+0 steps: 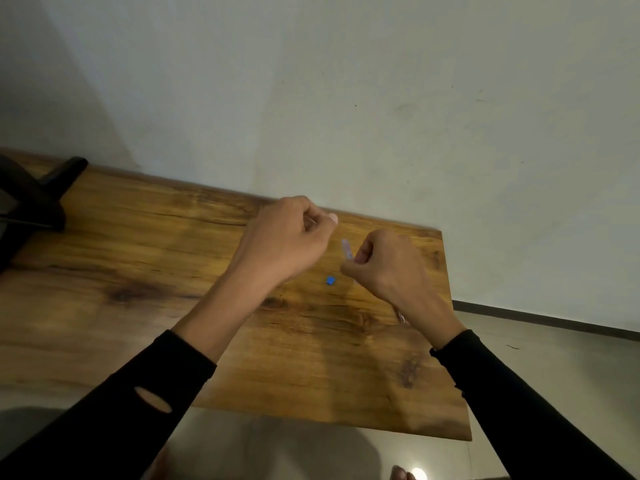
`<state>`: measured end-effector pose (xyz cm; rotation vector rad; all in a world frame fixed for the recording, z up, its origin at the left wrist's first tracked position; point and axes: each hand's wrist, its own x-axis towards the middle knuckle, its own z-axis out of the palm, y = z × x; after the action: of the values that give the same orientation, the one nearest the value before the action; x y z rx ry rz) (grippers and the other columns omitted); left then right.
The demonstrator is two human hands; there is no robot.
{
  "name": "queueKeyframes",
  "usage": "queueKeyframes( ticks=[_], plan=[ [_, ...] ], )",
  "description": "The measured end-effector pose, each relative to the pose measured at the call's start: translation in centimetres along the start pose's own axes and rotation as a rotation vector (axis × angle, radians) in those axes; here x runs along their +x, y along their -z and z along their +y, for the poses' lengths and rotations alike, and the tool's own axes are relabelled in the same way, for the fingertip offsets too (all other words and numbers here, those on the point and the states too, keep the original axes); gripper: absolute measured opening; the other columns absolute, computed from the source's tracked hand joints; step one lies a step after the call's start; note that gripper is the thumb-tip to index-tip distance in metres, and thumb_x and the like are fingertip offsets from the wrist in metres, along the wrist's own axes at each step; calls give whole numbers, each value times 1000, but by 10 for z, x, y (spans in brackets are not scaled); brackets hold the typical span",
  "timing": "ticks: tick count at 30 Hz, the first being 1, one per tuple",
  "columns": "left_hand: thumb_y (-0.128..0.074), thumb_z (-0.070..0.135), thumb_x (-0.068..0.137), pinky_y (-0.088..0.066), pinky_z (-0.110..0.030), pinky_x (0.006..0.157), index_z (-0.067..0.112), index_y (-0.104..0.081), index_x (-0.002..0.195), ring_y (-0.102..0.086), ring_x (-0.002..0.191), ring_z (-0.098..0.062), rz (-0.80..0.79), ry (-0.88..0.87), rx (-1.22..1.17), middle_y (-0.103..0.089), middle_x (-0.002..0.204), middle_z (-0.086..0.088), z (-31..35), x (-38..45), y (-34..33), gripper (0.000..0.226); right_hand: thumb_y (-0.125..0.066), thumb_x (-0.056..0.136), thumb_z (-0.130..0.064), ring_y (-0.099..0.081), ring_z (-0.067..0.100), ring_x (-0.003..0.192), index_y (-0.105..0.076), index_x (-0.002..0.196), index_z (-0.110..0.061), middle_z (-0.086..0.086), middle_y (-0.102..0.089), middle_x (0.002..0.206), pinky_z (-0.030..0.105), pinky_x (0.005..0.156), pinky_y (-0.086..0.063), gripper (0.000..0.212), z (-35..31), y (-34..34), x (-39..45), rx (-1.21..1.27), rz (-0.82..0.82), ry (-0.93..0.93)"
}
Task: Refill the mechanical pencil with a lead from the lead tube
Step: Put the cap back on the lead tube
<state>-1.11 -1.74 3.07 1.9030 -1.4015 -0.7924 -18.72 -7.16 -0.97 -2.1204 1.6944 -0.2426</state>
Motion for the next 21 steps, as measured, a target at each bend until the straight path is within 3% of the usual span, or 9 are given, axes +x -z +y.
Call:
queueKeyframes(
  ticks=[2,6,9,12,14,17,21],
  plan=[
    [-63,53,103,-60,-36,81,35,-75,89,-76,90,-10,-52,54,-42,-78,90,15,-3,0,-6,26,-81,72,-35,-63,11,57,-64,66,-23,-6,-67,62,28,47,-42,22,-10,4,-4,101,45,54],
    [-76,38,99,-70,-44,76,29,-80,97,-83,87,-14,-36,203,-377,-84,90,6,-5,2,-17,10,-68,71,-52,-61,8,51,-61,65,-27,-8,-64,55,33,47,-49,27,-24,2,-15,307,143,168],
    [-83,31,95,-68,-35,65,31,-79,87,-82,76,-8,4,195,-450,-84,79,7,-10,2,-19,9,-69,74,-52,-61,3,52,-60,67,-29,-10,-64,55,24,46,-49,25,-27,2,-18,420,193,198],
    [-82,26,96,-71,-43,72,34,-78,80,-82,73,-8,37,138,-403,-81,75,13,-15,3,-19,18,-71,83,-48,-67,3,59,-64,74,-33,-11,-70,64,18,50,-53,19,-26,2,-18,494,142,293],
    [-79,28,98,-70,-49,80,33,-78,85,-83,77,-12,77,149,-427,-81,77,9,-15,4,-16,14,-75,90,-43,-71,7,67,-68,84,-32,-10,-74,75,21,58,-57,15,-21,1,-13,526,57,350],
    [-74,30,102,-70,-55,82,27,-77,98,-83,90,-25,132,189,-510,-81,91,-5,-11,5,-9,6,-78,96,-25,-70,10,77,-69,100,-22,-9,-71,86,25,65,-58,10,-7,-6,-2,434,8,337],
    [-71,25,106,-71,-39,72,18,-75,107,-77,87,-20,120,206,-570,-76,99,-11,-6,2,-8,8,-77,94,-11,-67,22,86,-69,103,-13,1,-69,95,33,74,-51,12,2,-28,0,90,-66,293]
  ],
)
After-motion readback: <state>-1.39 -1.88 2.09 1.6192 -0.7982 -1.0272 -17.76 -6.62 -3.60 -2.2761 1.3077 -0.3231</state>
